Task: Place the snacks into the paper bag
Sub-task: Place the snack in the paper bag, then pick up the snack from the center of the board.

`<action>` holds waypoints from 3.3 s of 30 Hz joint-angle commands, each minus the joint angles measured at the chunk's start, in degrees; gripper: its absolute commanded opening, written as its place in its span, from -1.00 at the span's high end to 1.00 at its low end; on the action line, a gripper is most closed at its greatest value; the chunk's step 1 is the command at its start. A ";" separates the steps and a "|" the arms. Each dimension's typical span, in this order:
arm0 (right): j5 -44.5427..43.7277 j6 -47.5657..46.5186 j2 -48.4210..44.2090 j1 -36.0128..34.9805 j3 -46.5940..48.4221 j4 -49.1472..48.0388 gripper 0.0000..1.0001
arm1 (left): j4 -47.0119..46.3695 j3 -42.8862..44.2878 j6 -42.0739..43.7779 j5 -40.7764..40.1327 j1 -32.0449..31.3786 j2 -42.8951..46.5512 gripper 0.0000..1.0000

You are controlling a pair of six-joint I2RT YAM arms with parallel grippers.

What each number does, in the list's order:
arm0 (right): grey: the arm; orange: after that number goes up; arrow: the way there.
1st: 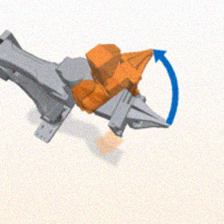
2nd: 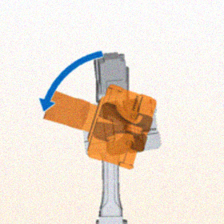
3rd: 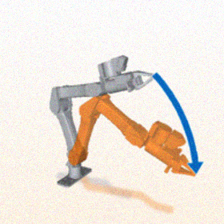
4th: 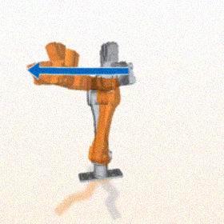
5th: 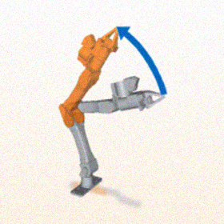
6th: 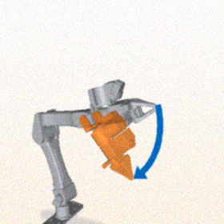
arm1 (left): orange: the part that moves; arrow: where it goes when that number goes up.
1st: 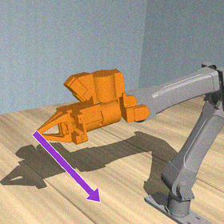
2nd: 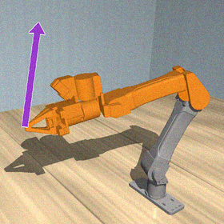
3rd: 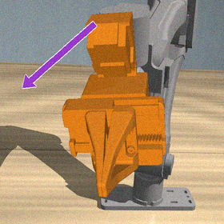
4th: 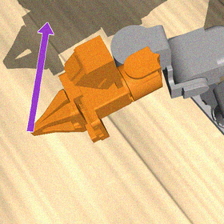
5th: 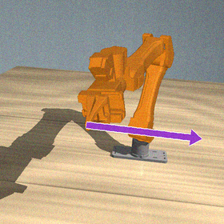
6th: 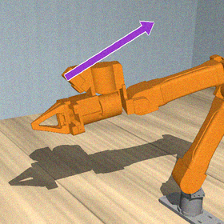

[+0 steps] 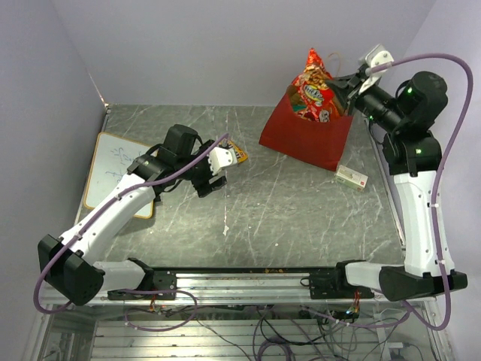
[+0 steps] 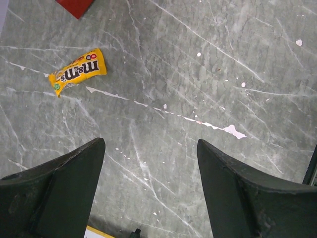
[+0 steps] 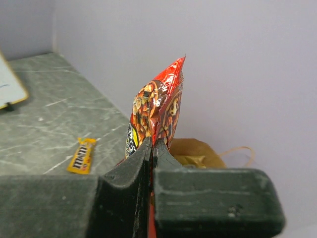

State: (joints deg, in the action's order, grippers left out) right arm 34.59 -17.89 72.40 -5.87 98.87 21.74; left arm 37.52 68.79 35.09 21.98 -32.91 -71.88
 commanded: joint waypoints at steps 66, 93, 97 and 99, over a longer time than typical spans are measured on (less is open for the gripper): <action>1.72 21.25 42.35 11.59 14.38 1.05 0.00 | -4.70 -3.12 -0.98 -1.44 -0.37 2.95 -0.71; -8.41 8.42 11.34 11.79 -11.29 -4.14 -0.59 | -11.76 -2.67 -13.91 -14.37 3.52 -7.28 -0.85; -4.84 7.31 2.83 11.80 -21.38 -4.91 -0.60 | -10.02 -0.34 -13.48 -13.48 4.31 -11.53 -0.83; -2.68 6.68 -1.41 11.77 -26.46 -5.70 -0.60 | -9.67 0.66 -13.71 -12.80 4.85 -13.84 -0.83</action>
State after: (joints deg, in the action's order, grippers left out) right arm 28.10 -8.97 77.56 5.89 79.99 19.03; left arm 27.92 66.15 22.79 8.73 -29.10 -82.46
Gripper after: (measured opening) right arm 0.796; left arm 0.917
